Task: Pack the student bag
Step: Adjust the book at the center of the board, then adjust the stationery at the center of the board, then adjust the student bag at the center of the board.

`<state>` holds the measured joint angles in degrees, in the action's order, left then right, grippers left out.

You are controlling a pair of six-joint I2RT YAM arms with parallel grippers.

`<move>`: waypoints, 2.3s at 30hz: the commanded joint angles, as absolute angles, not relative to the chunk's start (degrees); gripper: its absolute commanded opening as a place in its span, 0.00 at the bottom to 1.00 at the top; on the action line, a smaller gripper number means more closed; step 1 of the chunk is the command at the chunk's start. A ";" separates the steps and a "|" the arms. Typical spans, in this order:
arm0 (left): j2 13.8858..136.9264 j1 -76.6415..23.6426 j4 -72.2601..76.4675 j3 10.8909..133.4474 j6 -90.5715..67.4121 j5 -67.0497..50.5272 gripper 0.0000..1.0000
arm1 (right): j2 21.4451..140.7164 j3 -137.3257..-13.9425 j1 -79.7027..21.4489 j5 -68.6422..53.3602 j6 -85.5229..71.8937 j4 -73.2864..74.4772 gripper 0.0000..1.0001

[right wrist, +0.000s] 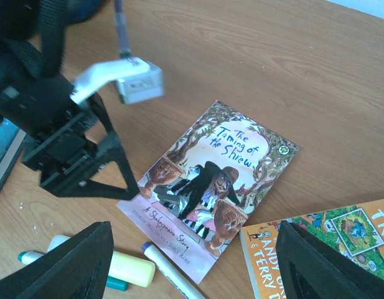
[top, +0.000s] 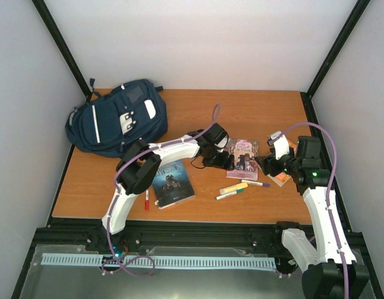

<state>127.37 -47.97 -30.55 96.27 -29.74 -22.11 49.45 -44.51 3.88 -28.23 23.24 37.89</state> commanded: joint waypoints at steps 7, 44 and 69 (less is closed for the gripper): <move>114.95 -41.01 -38.75 86.75 -33.78 -9.57 0.87 | 48.96 -43.95 4.22 -29.26 23.44 37.44 0.74; 93.14 -24.46 -46.27 72.89 -27.80 2.28 0.89 | 48.61 -44.03 4.19 -30.65 24.10 37.96 0.74; 77.61 19.12 -40.90 46.06 -47.61 21.54 1.00 | 50.10 -44.74 1.61 -33.03 25.39 39.11 0.74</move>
<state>77.65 16.21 -43.99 48.49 -44.49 23.83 49.76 -44.51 2.42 -31.86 24.62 38.41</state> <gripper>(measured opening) 0.999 0.737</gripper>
